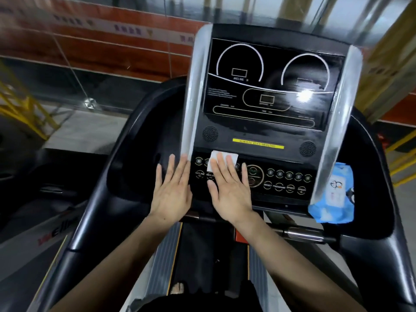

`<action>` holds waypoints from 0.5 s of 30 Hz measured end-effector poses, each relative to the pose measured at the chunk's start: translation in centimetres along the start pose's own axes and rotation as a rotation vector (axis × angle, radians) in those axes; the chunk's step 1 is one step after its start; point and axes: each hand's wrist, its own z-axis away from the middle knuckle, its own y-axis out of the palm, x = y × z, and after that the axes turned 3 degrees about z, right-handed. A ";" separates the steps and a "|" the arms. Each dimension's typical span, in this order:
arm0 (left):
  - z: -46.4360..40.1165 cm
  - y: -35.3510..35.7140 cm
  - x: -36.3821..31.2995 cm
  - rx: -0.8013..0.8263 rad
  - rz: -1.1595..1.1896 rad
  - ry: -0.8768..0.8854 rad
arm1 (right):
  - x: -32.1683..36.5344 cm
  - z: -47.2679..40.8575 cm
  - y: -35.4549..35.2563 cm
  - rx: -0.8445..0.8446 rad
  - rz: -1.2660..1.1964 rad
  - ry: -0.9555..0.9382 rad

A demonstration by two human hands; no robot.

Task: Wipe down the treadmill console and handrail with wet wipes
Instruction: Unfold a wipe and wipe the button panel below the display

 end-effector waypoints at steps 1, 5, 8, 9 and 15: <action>0.0 -0.1 0.6 0.006 0.002 0.009 | 0.9 -0.6 0.1 0.003 0.011 -0.021; 0.2 -0.7 2.1 0.011 0.031 0.005 | 3.7 -1.7 0.9 0.035 0.064 -0.099; 0.6 -0.8 3.0 0.027 0.056 0.013 | 4.2 -1.6 1.1 0.041 0.097 -0.143; 0.8 -0.7 3.1 0.030 0.059 0.025 | 4.0 -1.4 1.0 0.039 0.111 -0.153; 1.0 -0.4 1.4 0.059 0.060 0.103 | 1.7 0.3 0.1 0.022 0.162 -0.168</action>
